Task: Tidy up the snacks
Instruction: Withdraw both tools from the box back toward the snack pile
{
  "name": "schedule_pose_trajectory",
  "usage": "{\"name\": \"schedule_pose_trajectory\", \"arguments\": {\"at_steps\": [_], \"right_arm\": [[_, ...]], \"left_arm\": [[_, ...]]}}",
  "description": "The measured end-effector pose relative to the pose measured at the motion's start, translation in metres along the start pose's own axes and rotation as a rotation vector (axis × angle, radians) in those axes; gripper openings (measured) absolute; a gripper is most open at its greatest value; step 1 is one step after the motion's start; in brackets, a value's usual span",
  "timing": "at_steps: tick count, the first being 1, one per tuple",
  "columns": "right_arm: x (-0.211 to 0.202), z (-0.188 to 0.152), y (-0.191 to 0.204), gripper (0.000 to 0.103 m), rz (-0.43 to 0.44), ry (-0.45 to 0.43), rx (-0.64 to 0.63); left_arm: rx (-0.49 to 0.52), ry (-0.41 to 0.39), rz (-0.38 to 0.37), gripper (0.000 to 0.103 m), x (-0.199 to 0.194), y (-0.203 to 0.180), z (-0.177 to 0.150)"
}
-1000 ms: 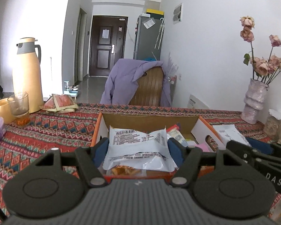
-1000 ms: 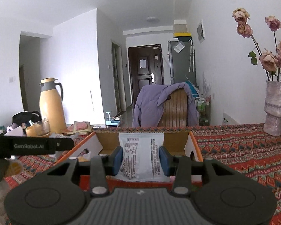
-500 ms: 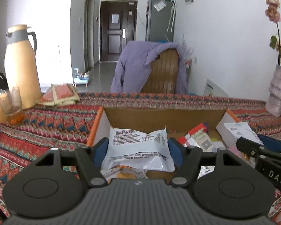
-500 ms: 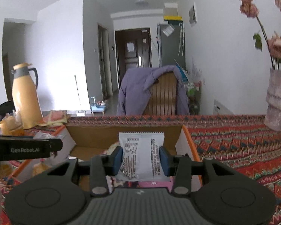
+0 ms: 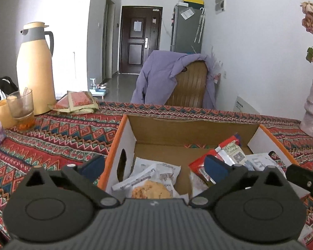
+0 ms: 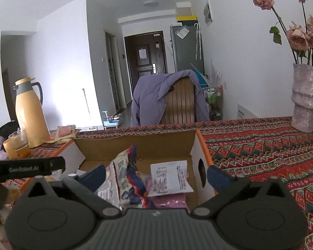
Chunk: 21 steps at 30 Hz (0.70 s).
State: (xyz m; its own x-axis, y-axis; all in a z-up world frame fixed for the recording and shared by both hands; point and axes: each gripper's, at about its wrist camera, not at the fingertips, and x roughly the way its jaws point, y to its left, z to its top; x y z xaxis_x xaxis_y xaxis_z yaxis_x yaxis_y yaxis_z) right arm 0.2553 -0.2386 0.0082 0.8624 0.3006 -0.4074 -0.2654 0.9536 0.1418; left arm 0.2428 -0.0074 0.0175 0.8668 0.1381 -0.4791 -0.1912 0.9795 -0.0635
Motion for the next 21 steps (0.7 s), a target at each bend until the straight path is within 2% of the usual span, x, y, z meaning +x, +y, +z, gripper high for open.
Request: {"name": "schedule_pose_trajectory", "arguments": {"at_steps": [5, 12, 16, 21], "right_arm": [[-0.02, -0.004, 0.0, 0.103, 0.006, -0.001, -0.006], [-0.058, -0.015, 0.007, 0.103, 0.05, -0.012, -0.028], [-0.079, -0.026, 0.016, 0.103, 0.058, -0.012, -0.05], [-0.101, -0.044, 0.02, 0.103, 0.053, -0.004, -0.072]], "left_arm": [[-0.003, -0.008, -0.039, 0.103, -0.02, 0.004, -0.003], [-0.003, 0.001, -0.132, 0.103, -0.061, 0.009, -0.015], [0.012, -0.005, -0.157, 0.103, -0.082, 0.011, -0.028], [-0.004, 0.038, -0.186, 0.103, -0.098, 0.017, -0.05]]}}
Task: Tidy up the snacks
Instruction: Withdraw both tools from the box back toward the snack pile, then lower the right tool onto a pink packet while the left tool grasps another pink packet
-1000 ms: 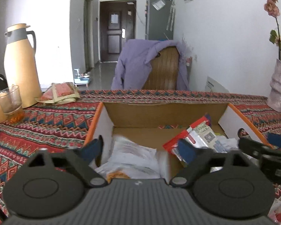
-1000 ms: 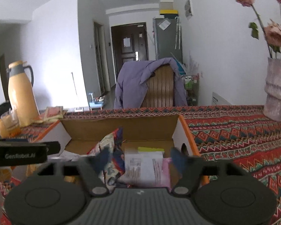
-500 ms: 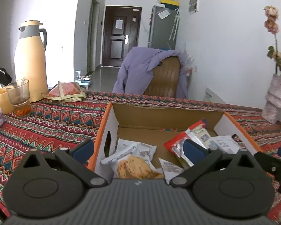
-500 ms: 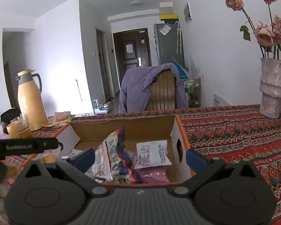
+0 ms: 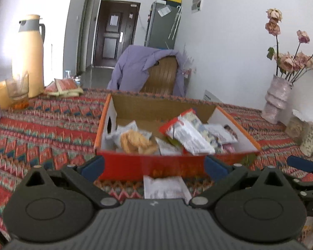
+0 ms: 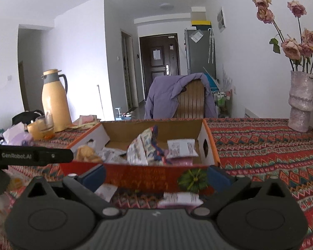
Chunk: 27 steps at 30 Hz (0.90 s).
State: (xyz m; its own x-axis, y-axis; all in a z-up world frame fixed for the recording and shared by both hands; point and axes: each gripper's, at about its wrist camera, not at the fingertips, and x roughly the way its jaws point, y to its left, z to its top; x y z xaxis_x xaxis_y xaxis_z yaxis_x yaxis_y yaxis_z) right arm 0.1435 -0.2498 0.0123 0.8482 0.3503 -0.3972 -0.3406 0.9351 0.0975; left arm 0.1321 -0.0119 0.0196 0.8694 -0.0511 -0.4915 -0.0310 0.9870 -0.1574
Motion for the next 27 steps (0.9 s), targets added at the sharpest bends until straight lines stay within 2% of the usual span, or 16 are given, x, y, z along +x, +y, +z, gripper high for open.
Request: {"name": "schedule_pose_trajectory", "arguments": {"at_steps": [3, 7, 13, 17, 21, 24, 27], "right_arm": [[-0.011, -0.013, 0.003, 0.103, -0.006, 0.017, -0.015], [-0.02, -0.034, 0.004, 0.103, -0.018, 0.051, -0.022], [-0.021, -0.06, 0.003, 0.103, -0.045, 0.085, -0.002], [-0.016, -0.068, 0.003, 0.103, -0.061, 0.093, 0.007], [-0.013, -0.071, 0.003, 0.103, -0.075, 0.104, 0.01], [-0.013, -0.071, 0.001, 0.103, -0.077, 0.103, 0.018], [-0.013, -0.071, 0.001, 0.103, -0.075, 0.097, 0.021]], "left_arm": [[0.003, 0.034, -0.002, 0.103, -0.003, 0.001, -0.012], [0.021, 0.115, 0.033, 0.103, 0.004, -0.004, -0.027], [-0.014, 0.217, 0.079, 0.103, 0.017, -0.01, -0.04], [-0.032, 0.259, 0.145, 0.103, 0.024, -0.021, -0.039], [-0.087, 0.316, 0.17, 0.103, 0.034, -0.024, -0.042], [-0.083, 0.336, 0.23, 0.103, 0.041, -0.027, -0.046], [-0.099, 0.356, 0.244, 0.103, 0.044, -0.024, -0.052]]}}
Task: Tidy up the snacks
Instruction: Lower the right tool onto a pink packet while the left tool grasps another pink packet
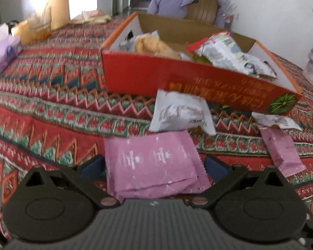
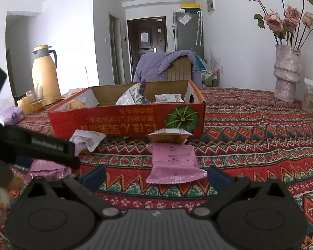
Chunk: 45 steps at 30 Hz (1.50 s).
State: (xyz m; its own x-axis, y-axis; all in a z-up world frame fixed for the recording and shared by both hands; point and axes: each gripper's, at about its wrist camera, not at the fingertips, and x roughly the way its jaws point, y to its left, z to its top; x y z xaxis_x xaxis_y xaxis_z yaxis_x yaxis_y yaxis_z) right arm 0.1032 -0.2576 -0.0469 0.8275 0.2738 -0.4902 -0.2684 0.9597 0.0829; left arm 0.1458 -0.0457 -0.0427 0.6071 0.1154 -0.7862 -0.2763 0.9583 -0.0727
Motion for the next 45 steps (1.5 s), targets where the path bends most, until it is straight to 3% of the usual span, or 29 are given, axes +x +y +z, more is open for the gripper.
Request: {"name": "schedule_pose_trajectory", "arguments": {"at_steps": [5, 10, 12, 15, 26, 33, 39, 45], "right_arm": [[0.0, 0.0, -0.001, 0.103, 0.006, 0.0, 0.006], [0.0, 0.0, -0.003, 0.103, 0.006, 0.0, 0.019], [-0.001, 0.0, -0.003, 0.103, 0.006, -0.002, 0.02], [0.0, 0.0, -0.003, 0.103, 0.002, 0.0, 0.023], [0.0, -0.001, -0.003, 0.103, -0.015, 0.002, 0.02], [0.004, 0.003, 0.005, 0.103, -0.022, 0.012, -0.032], [0.024, 0.038, -0.002, 0.103, -0.058, 0.005, -0.032], [0.068, 0.057, -0.01, 0.087, -0.062, 0.093, -0.02]], "left_arm": [[0.044, -0.013, 0.04, 0.103, 0.001, -0.001, -0.006], [0.068, -0.039, 0.006, 0.101, -0.004, 0.004, -0.013], [0.089, -0.074, -0.02, 0.085, -0.01, 0.005, -0.017], [0.098, -0.105, -0.075, 0.078, -0.017, 0.011, -0.022], [0.121, -0.265, -0.124, 0.077, -0.036, 0.028, -0.027], [0.112, -0.291, -0.118, 0.077, -0.03, 0.036, -0.027], [0.091, -0.27, -0.129, 0.077, -0.023, 0.04, -0.028], [0.102, -0.283, -0.139, 0.077, -0.024, 0.038, -0.031]]}}
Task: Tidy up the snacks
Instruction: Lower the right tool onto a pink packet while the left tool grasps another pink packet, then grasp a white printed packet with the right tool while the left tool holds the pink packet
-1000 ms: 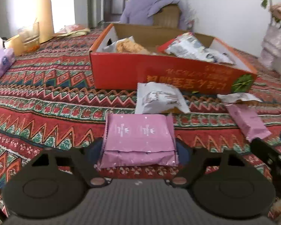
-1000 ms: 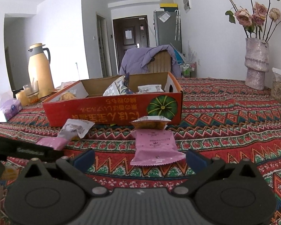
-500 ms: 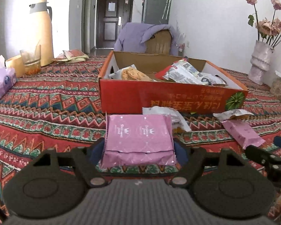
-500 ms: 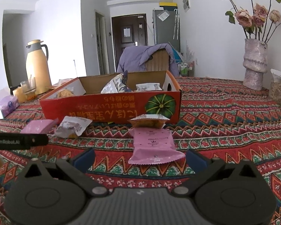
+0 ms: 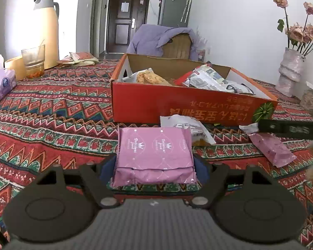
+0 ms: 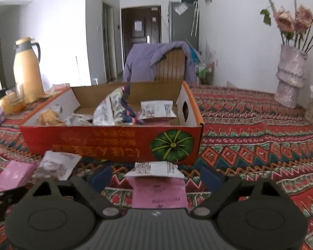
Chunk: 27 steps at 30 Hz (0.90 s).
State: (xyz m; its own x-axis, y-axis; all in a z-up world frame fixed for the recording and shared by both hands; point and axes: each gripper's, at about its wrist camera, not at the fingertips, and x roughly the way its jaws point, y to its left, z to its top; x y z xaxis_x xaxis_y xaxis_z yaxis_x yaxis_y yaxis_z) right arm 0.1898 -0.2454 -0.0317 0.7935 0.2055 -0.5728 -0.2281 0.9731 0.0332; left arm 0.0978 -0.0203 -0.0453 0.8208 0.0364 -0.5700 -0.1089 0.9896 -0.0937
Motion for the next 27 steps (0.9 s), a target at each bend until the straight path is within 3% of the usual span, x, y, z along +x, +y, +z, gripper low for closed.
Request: {"name": "schedule_pose_trajectory", "arguments": {"at_steps": [3, 7, 14, 27], "right_arm": [[0.015, 0.005, 0.001, 0.082, -0.014, 0.025, -0.003], [0.027, 0.007, 0.003, 0.063, -0.017, 0.049, -0.007], [0.02, 0.005, 0.002, 0.063, 0.005, 0.037, -0.02], [-0.057, -0.016, 0.009, 0.063, 0.083, -0.111, -0.014]], "left_arm": [[-0.009, 0.001, -0.008, 0.077, 0.0, 0.001, 0.0], [-0.027, 0.008, -0.018, 0.077, 0.001, 0.005, 0.001], [-0.038, 0.01, -0.024, 0.077, 0.001, 0.006, 0.001], [-0.041, 0.01, -0.023, 0.077, 0.001, 0.006, 0.001]]}}
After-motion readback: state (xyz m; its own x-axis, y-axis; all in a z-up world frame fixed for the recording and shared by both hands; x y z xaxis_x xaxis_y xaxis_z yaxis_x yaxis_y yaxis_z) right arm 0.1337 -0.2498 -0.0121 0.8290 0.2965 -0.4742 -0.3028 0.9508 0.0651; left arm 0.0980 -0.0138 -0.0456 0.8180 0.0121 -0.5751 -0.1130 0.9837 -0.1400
